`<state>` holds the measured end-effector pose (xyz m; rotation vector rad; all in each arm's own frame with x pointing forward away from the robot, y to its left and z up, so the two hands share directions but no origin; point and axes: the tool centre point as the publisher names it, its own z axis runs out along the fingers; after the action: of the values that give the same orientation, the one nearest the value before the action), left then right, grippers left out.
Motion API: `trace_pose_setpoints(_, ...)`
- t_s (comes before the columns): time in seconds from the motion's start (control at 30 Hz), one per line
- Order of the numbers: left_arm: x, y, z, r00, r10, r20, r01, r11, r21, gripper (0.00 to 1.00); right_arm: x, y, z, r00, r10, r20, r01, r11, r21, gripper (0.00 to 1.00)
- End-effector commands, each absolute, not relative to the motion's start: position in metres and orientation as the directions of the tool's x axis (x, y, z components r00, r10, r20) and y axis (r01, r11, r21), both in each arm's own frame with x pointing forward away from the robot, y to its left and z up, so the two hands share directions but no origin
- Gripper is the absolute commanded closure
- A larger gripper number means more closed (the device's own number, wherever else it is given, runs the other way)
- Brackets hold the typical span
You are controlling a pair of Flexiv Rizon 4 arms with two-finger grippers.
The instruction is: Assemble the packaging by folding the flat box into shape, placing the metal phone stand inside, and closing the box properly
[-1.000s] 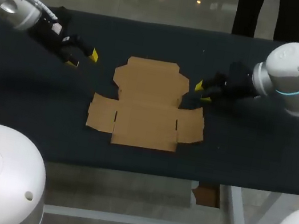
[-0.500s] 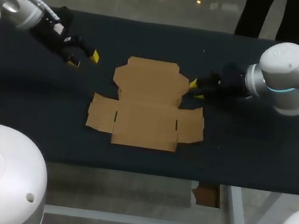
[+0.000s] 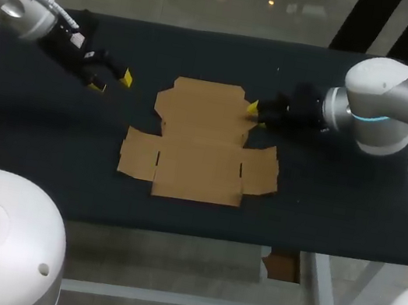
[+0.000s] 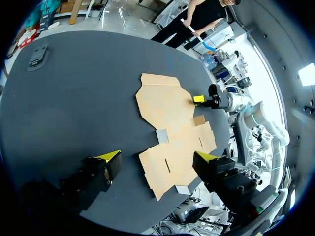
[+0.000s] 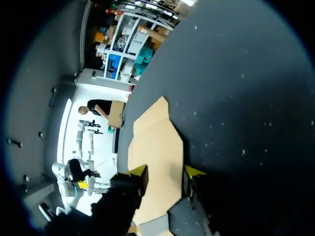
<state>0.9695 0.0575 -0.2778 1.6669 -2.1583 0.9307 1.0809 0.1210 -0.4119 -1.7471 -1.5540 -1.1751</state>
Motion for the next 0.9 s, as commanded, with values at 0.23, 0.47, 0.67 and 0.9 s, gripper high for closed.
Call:
trace_pose_setpoints(0.23,0.961,0.062,-0.275,-0.310,-0.774,0.551,-0.934,0.140,-0.329,0.00,1.089,0.140,-0.430,-0.087,0.399,0.913,0.955,-0.228,0.191,0.54)
trace_pose_setpoints(0.47,0.960,0.062,-0.275,-0.327,-0.762,0.559,-0.933,0.164,-0.322,0.00,1.081,0.140,-0.422,-0.158,0.390,0.907,0.930,-0.250,0.270,1.00)
trace_pose_setpoints(0.67,0.960,0.060,-0.275,-0.367,-0.714,0.597,-0.927,0.226,-0.299,0.00,1.075,0.135,-0.407,-0.237,0.390,0.890,0.902,-0.251,0.351,1.00)
trace_pose_setpoints(0.9,0.961,0.058,-0.274,-0.371,-0.703,0.606,-0.927,0.241,-0.288,0.00,1.071,0.130,-0.390,-0.304,0.371,0.877,0.877,-0.251,0.410,1.00)
